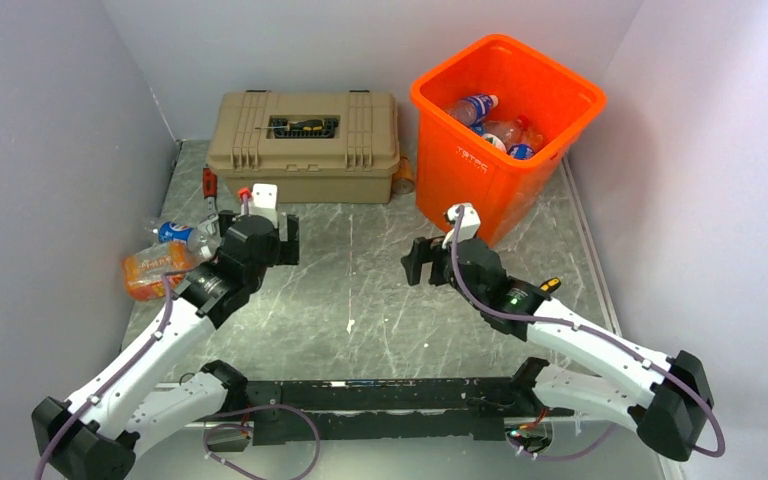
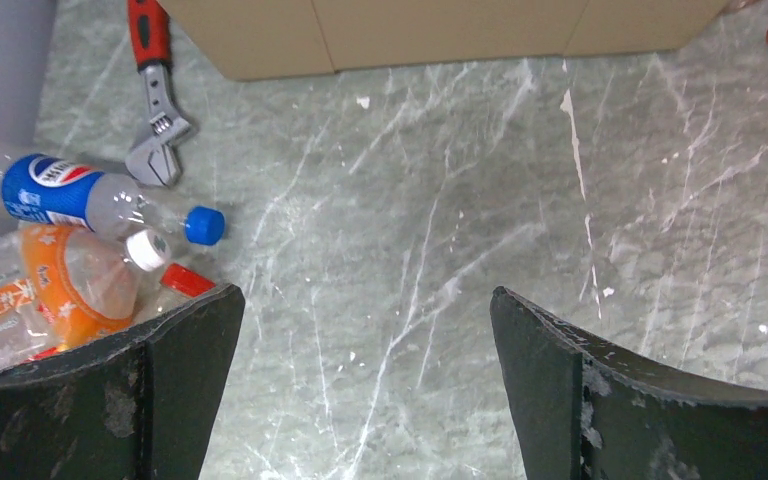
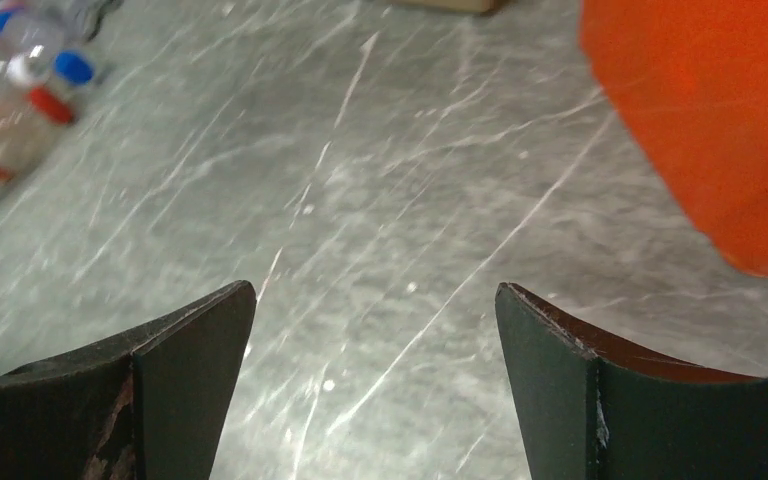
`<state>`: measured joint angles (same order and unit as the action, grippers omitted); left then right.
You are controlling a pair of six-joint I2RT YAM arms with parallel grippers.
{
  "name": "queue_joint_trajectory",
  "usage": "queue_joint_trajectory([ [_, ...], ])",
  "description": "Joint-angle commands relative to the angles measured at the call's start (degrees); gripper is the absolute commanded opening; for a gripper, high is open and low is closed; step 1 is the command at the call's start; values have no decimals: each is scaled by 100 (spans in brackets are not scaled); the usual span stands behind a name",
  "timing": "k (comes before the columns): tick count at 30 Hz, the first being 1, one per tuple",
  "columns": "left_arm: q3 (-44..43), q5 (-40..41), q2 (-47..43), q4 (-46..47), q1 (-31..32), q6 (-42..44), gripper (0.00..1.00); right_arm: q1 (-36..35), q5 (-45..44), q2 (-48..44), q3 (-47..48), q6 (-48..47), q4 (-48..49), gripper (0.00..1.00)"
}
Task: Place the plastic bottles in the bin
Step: Move the trash bin to the corner of the board.
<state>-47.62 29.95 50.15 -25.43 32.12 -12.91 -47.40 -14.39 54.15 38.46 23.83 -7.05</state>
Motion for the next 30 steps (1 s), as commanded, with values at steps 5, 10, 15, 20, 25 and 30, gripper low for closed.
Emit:
queue_joint_trajectory([
  [5,-196,-674,175,43,-136,-100,99,390,-1830,630,17,340,1797,95],
  [10,-178,-836,129,16,-137,-95,99,658,-2387,961,-63,740,2068,94],
  [15,-187,-918,68,7,-137,-67,99,1303,-2392,816,-352,1168,2064,94],
  [20,-200,-1059,38,21,-136,-74,99,2072,-2050,595,-480,1239,2020,94],
  [25,-230,-1149,37,-6,-138,-82,99,2529,-2017,457,-472,1190,1925,95],
  [30,-222,-1194,21,-5,-136,-76,99,3073,-1896,361,-461,1307,1884,97],
])
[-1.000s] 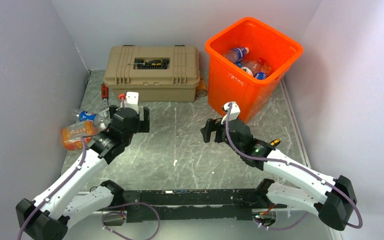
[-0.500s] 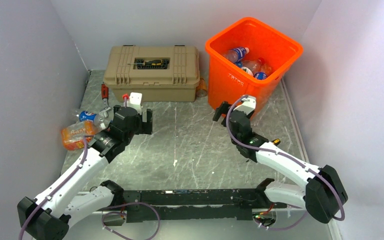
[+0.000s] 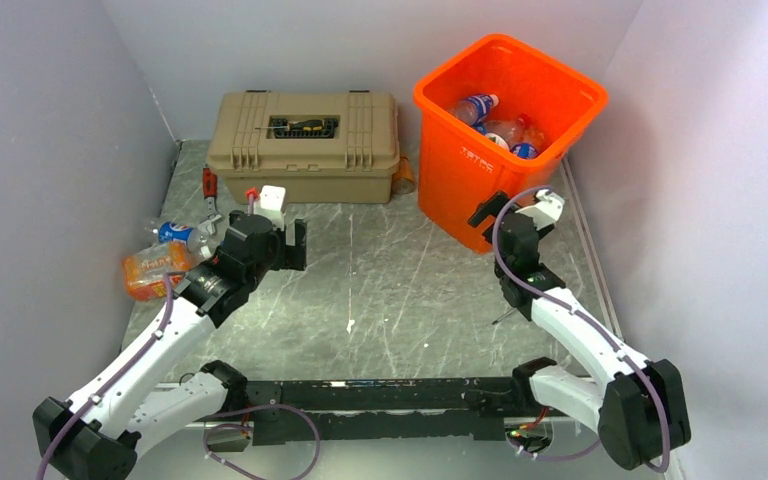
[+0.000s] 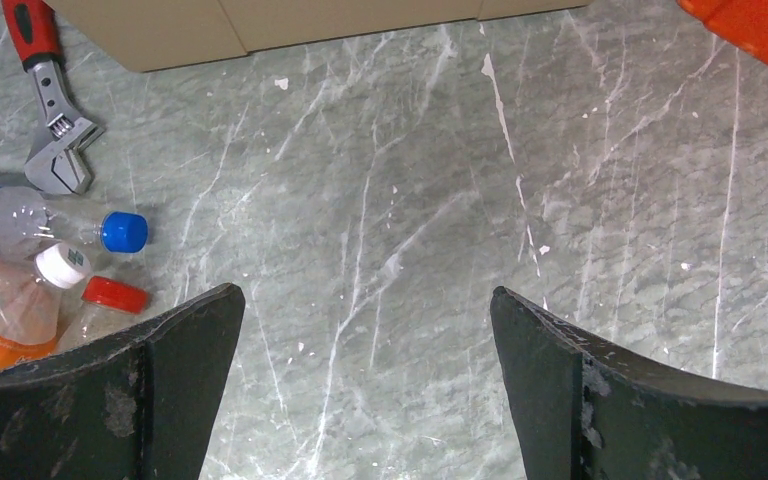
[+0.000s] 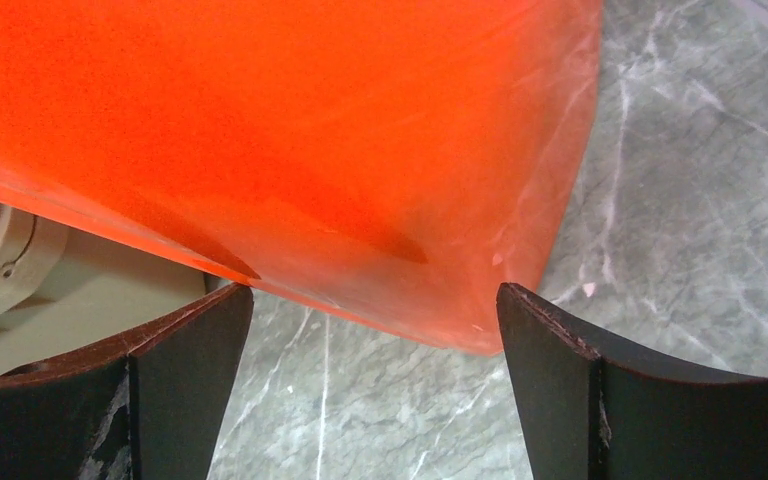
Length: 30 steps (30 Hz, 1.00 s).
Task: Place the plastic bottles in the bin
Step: Move the trash bin to the corner of the board.
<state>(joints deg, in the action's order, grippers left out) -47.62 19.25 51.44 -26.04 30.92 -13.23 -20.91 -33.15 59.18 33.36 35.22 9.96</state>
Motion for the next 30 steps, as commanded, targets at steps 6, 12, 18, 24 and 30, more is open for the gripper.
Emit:
queue_joint_trajectory([
  [6,-233,-222,-81,38,-20,-30,99,900,50,-175,166,476,53,99],
  [12,-231,-325,-123,56,-15,-21,99,1185,200,-501,153,580,-62,99],
  [18,-274,-509,-166,60,-20,-37,99,183,1376,-917,-536,260,379,90],
  [24,-249,-590,-222,70,-16,-39,99,-2414,-581,135,-4,-834,501,90],
  [30,-281,-634,-183,44,-18,-34,100,-2850,-1347,1578,1101,-2233,1001,92],
])
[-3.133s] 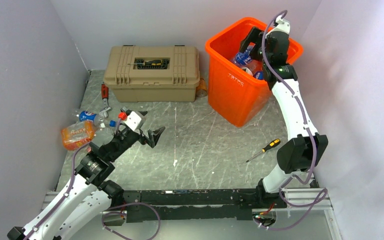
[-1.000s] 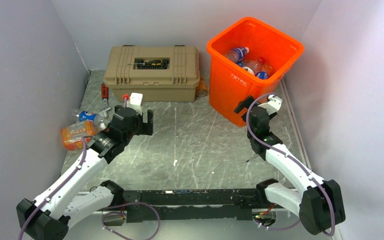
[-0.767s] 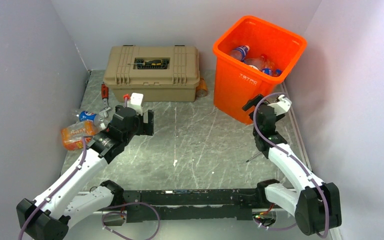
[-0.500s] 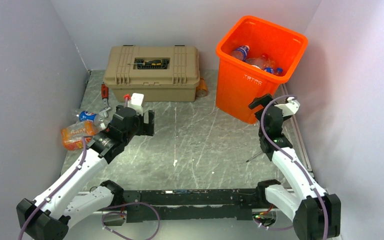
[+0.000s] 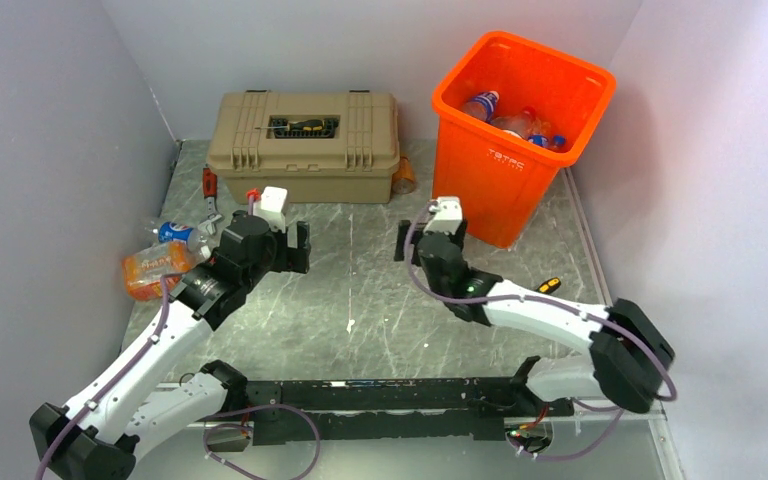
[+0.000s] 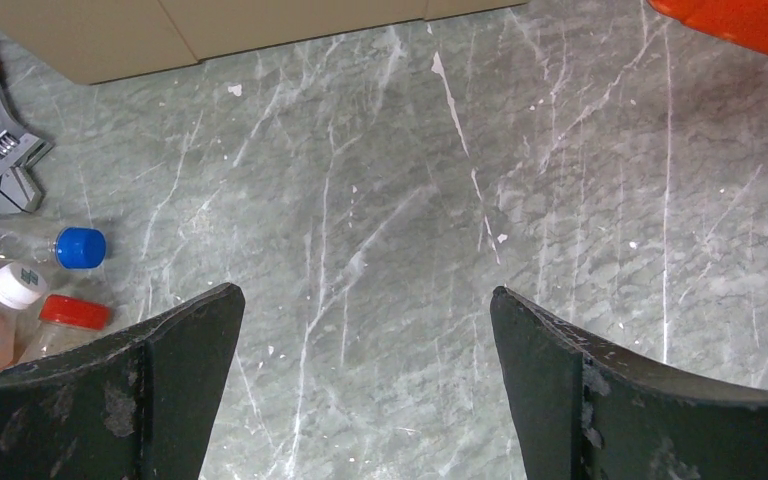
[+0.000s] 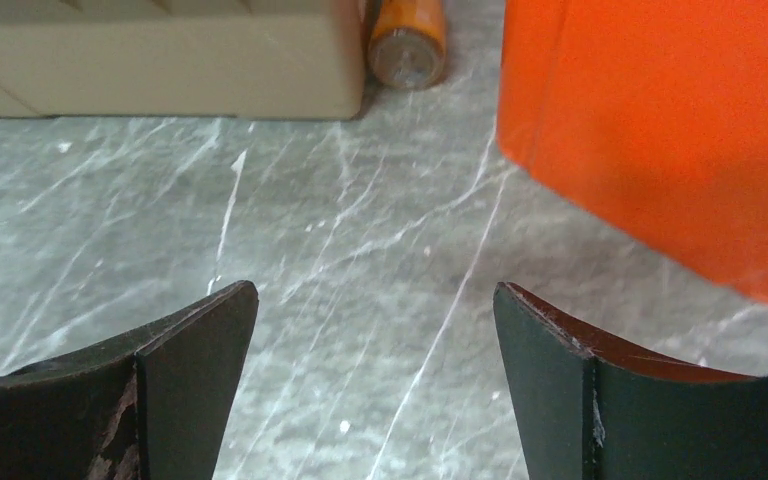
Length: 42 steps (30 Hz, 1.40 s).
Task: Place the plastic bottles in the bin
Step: Move the trash bin to the corner of the board.
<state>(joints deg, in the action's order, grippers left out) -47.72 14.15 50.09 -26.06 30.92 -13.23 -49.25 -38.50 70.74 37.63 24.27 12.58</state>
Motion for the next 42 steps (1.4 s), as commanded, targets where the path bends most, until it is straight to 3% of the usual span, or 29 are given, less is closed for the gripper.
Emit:
queue_joint_trajectory([
  [1,-268,-134,-55,41,-16,-34,99,12,-779,603,875,-1328,828,93],
  [10,-264,-153,-82,35,-16,-32,99,243,-1171,2840,2952,-3387,1639,93],
  [15,-255,-183,-143,49,-12,-34,99,645,-1096,3293,3251,-3266,1698,93],
  [28,-270,-317,-94,63,-15,-61,99,1530,-1079,3292,3135,-2300,1016,94],
  [42,-281,-423,-25,66,-16,-91,99,2199,-1185,2230,2092,-1390,488,96],
])
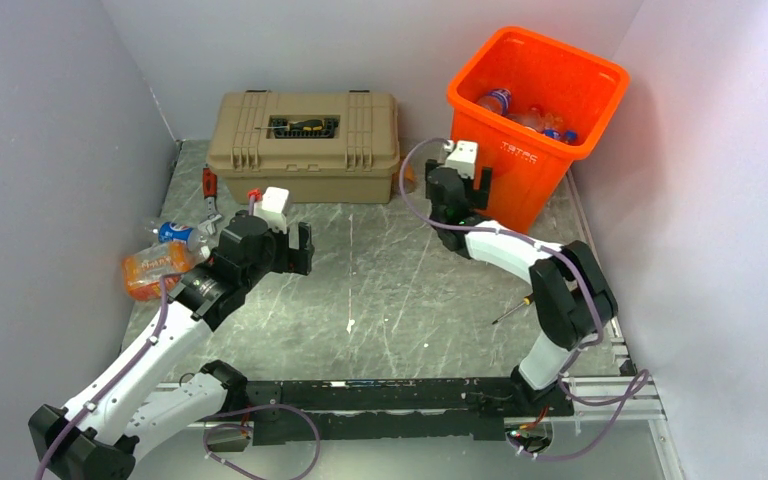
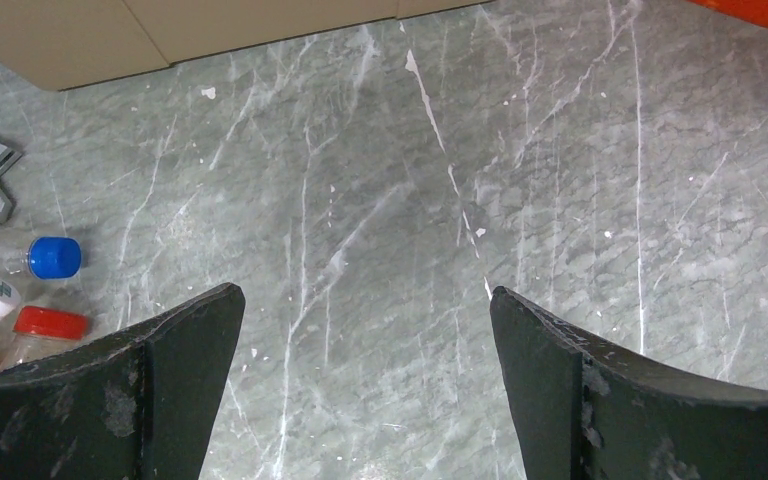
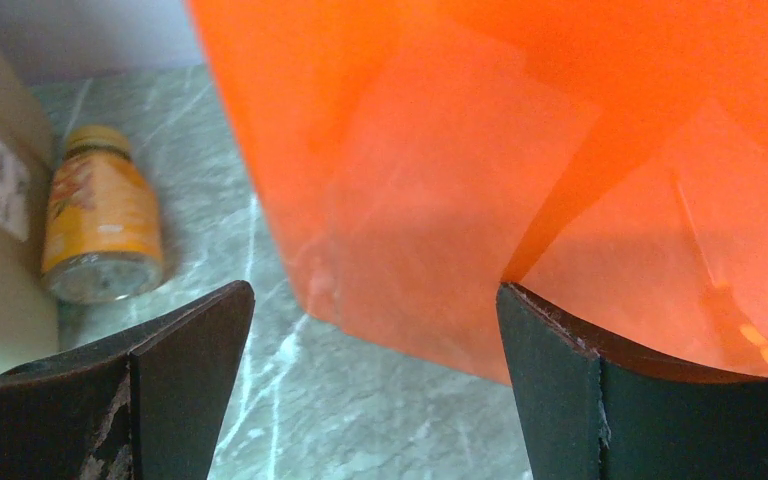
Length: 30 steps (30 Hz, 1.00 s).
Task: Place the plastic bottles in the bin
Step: Move the trash bin to the corner of the board.
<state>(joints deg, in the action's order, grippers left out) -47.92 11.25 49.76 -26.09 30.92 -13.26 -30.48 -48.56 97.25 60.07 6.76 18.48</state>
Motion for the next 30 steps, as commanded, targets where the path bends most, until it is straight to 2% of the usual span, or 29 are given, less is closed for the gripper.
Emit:
queue_joint_trajectory([
  [1,-262,-130,15,72,-20,-90,99,357,-120,-467,-208,398,-105,96],
  [9,-262,-151,43,59,-20,-83,99,305,146,-744,-494,667,-117,95],
  [13,-270,-212,38,93,-16,-86,99,50,1081,-993,-906,840,374,93],
  [16,-263,-205,49,81,-16,-83,99,-19,1445,-686,-754,1518,67,93],
  [23,-263,-130,69,60,-16,-72,99,75,1847,76,-547,2947,311,95],
  [30,-270,-128,128,50,-15,-71,99,200,1938,689,-468,4268,1236,95],
])
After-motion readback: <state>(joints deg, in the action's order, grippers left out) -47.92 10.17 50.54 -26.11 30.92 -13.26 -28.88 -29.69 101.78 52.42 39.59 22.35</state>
